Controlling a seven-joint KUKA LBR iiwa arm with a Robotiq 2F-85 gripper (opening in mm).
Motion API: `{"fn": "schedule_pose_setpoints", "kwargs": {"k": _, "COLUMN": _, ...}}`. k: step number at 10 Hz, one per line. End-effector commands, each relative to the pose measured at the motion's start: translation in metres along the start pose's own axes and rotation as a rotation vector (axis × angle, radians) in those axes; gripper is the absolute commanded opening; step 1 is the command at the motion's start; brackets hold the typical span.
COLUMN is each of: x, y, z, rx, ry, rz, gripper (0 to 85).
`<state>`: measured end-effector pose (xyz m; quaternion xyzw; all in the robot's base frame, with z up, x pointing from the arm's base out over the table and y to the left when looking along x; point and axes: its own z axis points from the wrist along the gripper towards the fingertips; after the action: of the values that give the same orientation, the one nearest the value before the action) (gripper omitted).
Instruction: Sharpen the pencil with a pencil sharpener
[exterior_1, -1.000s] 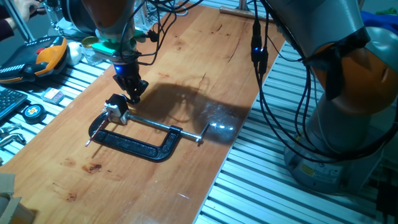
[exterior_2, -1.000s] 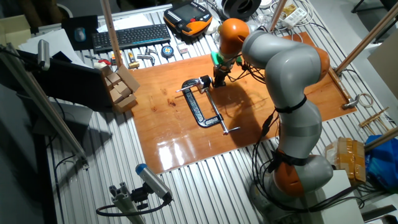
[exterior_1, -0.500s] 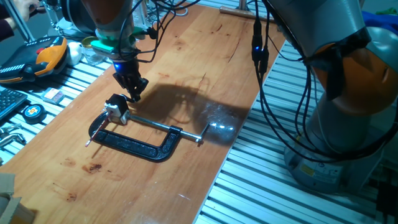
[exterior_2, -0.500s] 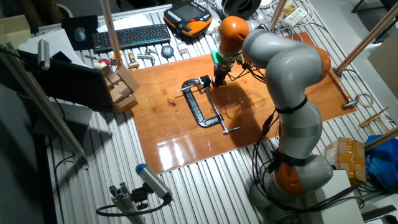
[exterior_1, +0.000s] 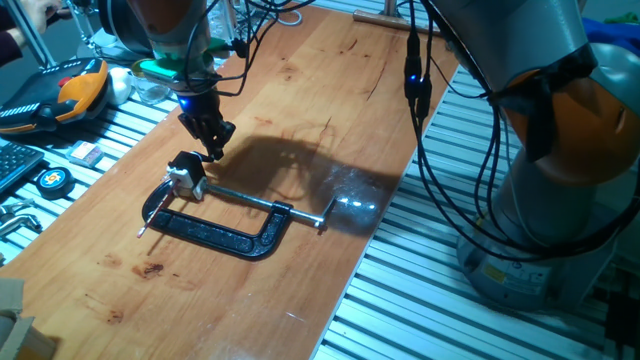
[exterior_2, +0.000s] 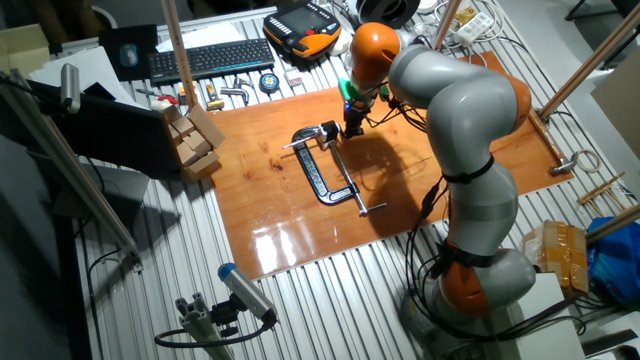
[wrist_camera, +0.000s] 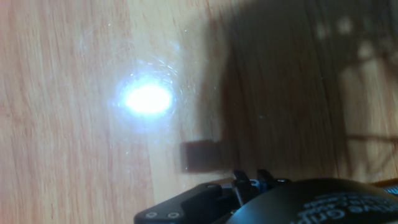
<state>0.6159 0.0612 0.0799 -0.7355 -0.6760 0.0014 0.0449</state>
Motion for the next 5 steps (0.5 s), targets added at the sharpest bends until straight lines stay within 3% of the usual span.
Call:
{"fn": "schedule_pose_setpoints", "kwargs": {"k": 1, "x": -0.0001, "y": 0.0, "z": -0.0004, "rx": 0.0, "ry": -0.002, "rz": 0.001, "gripper": 0.0}}
{"fn": "schedule_pose_setpoints", "kwargs": {"k": 5, "x": 0.0019, "y": 0.0032, "z": -0.0053, "rx": 0.01, "ry": 0.011, "rz": 0.033, "gripper": 0.0}}
